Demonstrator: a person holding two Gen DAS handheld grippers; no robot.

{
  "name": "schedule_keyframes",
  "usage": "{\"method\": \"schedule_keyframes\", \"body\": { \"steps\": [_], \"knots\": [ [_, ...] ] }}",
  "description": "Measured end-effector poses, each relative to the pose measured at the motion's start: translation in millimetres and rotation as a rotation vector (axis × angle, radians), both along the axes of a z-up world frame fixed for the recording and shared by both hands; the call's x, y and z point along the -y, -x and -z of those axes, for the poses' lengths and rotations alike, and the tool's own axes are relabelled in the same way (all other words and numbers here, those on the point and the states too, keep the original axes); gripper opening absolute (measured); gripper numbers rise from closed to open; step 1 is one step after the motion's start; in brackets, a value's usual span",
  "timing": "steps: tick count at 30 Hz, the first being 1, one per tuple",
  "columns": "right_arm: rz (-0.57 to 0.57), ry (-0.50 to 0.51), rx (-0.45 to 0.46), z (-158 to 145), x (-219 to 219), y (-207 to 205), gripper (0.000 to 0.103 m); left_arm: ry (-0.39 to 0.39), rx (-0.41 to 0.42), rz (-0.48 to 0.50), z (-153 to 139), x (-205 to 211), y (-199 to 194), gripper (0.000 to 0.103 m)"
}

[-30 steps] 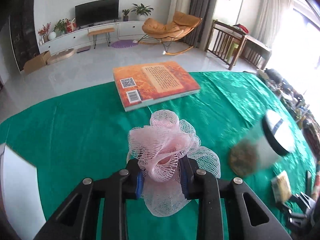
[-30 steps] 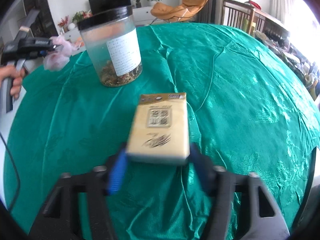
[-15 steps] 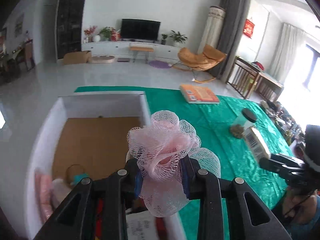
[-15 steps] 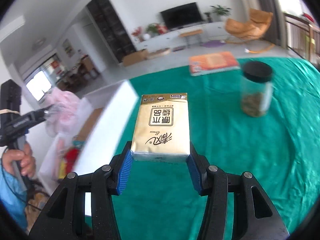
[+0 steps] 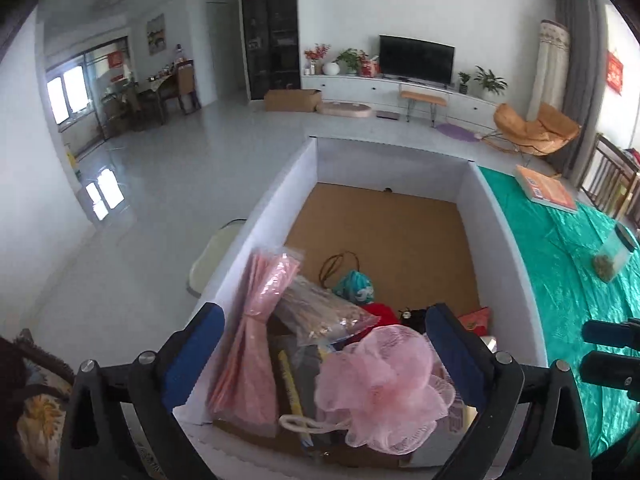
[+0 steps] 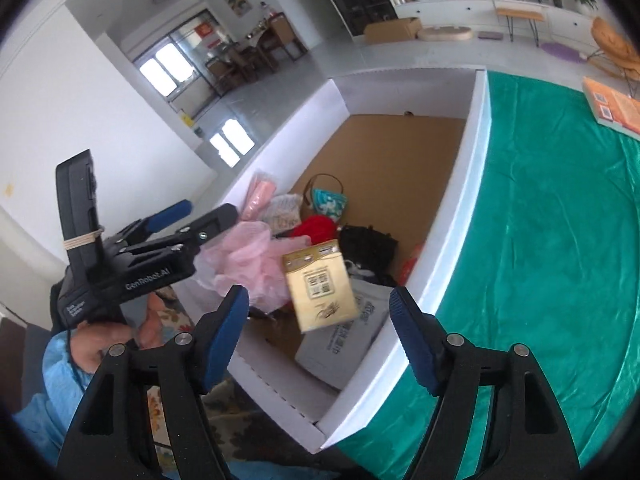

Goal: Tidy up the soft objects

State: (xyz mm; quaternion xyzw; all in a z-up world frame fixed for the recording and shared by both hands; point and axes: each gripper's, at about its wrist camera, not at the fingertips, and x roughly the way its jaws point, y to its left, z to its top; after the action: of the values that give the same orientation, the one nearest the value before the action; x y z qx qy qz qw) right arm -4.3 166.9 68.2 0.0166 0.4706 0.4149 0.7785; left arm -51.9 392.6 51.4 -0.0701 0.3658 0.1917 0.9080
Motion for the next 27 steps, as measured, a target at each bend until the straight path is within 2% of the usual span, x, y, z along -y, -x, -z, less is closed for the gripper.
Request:
{"method": "schedule_keyframes", "body": {
  "steps": [6,9,13,17,27],
  "knots": [
    [0.031,0.092,0.139,-16.5,7.1,3.4,0.076,-0.042,-0.017,-0.111,1.8,10.5,8.2,0.100],
    [0.019,0.140,0.183,-16.8,-1.3,3.9,0.076,-0.026,-0.045,-0.112,3.2,15.5,8.3,0.100],
    [-0.004,0.205,0.225,-13.5,-10.5,11.2,0.076,-0.059,-0.041,-0.149,2.3,20.7,11.1,0.100],
    [-0.020,0.233,0.246,-12.4,-13.0,17.0,0.076,-0.101,-0.079,-0.177,4.5,24.0,10.3,0.100],
    [-0.023,0.249,0.256,-9.7,-14.6,18.9,0.076,-0.106,-0.091,-0.178,8.1,28.3,10.5,0.100]
  ]
}}
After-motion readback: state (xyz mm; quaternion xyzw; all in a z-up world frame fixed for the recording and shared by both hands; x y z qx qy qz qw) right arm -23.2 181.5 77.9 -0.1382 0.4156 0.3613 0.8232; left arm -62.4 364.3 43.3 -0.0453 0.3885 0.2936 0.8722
